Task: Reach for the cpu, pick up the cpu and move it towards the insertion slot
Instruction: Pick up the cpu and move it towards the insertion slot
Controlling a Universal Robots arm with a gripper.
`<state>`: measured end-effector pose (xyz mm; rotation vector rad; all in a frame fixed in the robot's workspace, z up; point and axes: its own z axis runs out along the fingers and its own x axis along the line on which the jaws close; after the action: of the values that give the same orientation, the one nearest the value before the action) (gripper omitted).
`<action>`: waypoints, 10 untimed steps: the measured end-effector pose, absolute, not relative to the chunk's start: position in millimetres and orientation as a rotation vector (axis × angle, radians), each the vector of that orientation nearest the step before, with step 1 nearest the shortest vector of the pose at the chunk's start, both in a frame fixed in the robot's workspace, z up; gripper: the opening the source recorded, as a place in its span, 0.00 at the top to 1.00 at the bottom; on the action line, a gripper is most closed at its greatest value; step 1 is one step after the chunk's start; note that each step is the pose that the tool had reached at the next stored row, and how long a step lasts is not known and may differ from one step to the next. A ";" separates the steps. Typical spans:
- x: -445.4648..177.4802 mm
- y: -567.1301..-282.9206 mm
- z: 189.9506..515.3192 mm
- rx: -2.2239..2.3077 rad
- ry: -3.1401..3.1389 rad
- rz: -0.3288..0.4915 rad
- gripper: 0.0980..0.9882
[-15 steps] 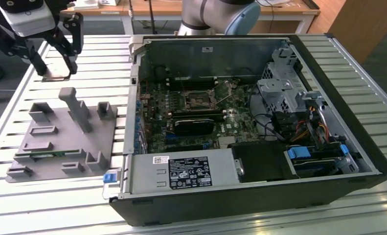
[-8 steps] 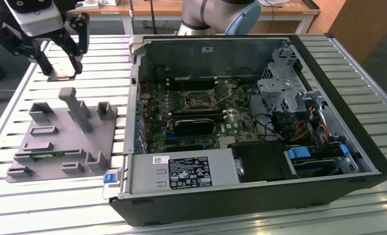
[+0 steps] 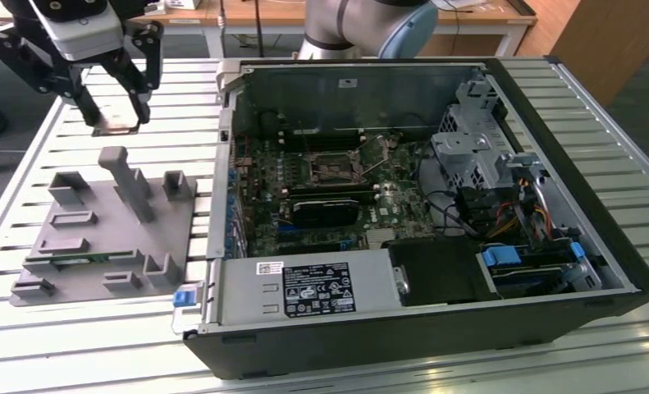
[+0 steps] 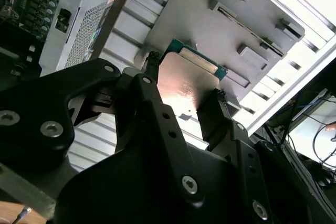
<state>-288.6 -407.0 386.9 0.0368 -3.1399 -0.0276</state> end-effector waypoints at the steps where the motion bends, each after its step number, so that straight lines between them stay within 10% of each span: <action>1: -286.7 -407.0 386.9 0.037 -3.140 -0.028 0.50; 10: -268.5 -406.7 386.9 0.037 -3.140 -0.028 0.50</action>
<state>-268.5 -406.7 386.9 0.0368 -3.1399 -0.0276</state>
